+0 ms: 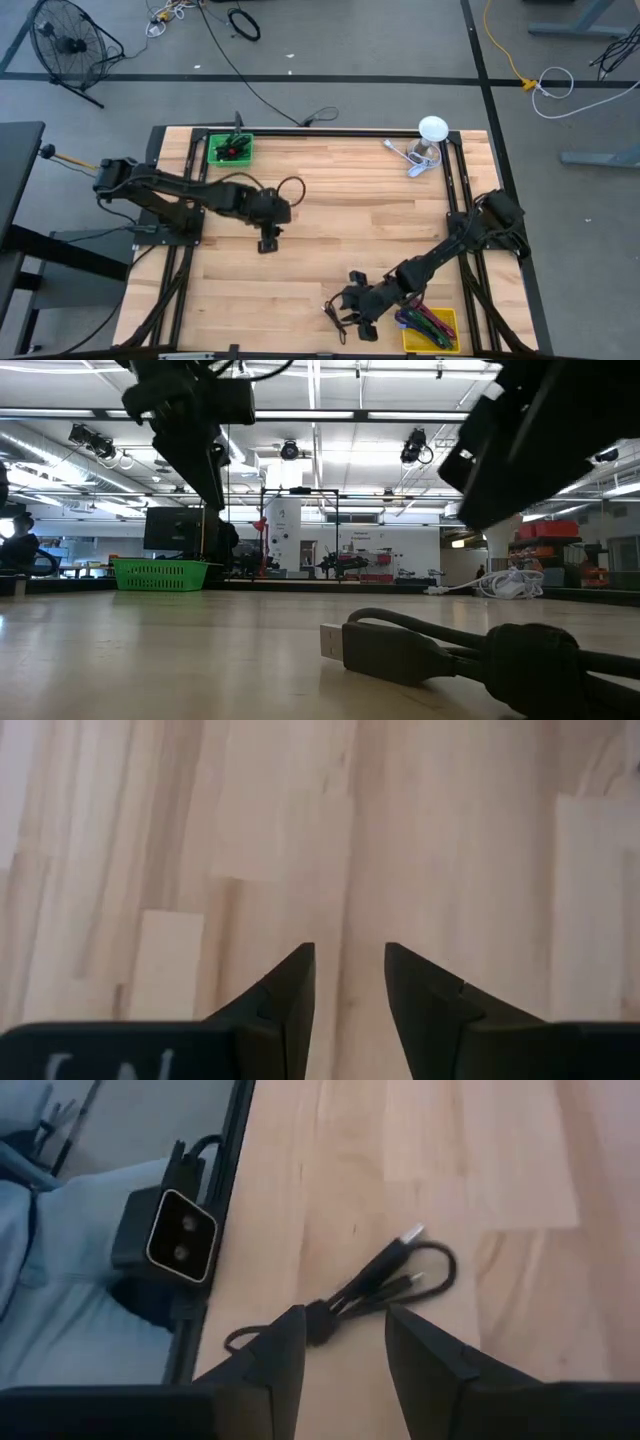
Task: Pick & Place USB Port
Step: Put the black charger cable into the green bin
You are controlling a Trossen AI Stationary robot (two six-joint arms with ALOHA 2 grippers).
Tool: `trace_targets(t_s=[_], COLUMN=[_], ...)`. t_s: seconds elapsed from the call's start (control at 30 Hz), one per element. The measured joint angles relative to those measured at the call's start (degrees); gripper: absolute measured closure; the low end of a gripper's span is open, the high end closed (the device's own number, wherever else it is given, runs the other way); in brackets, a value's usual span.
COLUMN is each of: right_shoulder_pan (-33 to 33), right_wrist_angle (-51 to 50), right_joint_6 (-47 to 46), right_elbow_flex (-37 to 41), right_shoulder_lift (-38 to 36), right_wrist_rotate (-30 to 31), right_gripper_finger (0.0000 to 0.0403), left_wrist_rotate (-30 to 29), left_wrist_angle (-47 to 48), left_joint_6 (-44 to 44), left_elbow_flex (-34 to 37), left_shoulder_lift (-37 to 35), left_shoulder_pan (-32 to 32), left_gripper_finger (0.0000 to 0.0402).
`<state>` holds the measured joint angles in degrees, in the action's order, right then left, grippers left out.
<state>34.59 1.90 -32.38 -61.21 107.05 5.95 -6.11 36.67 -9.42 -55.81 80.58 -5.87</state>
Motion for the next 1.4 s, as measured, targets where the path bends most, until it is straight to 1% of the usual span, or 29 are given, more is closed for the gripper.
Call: trace_targets(t_s=[0.23,0.5,0.9,1.13,1.23,1.4], right_shoulder_pan=[1.5,2.4,2.2,1.8,1.1,0.1], right_wrist_angle=[-0.2,0.3,5.8,4.7,5.7,9.4], right_joint_6=[-5.7,-12.6,-15.9,-15.2,-15.1,-15.3], right_elbow_flex=[0.0,0.0,0.0,0.0,0.0,-0.1], right_shoulder_lift=[1.3,4.1,4.2,4.4,6.0,9.4], right_wrist_rotate=[1.9,-0.7,0.1,0.6,-1.1,-6.3], right_gripper_finger=[0.0263,0.0263,0.0263,0.0263,0.0263,0.0263], left_wrist_rotate=[-6.0,-13.2,-13.9,-16.0,-16.2,-16.4], left_wrist_angle=[-5.1,-10.4,-10.7,-10.7,-10.7,-10.6], left_joint_6=[-8.1,-9.5,-12.8,-12.6,-12.5,-12.5], left_elbow_flex=[0.0,0.0,0.0,0.0,0.0,0.0], left_shoulder_lift=[0.0,0.0,0.0,0.0,0.0,0.0], left_shoulder_pan=[-6.7,-11.2,-12.6,-13.5,-13.7,-13.7], left_gripper_finger=[0.0275,0.0275,0.0275,0.0275,0.0275,0.0275])
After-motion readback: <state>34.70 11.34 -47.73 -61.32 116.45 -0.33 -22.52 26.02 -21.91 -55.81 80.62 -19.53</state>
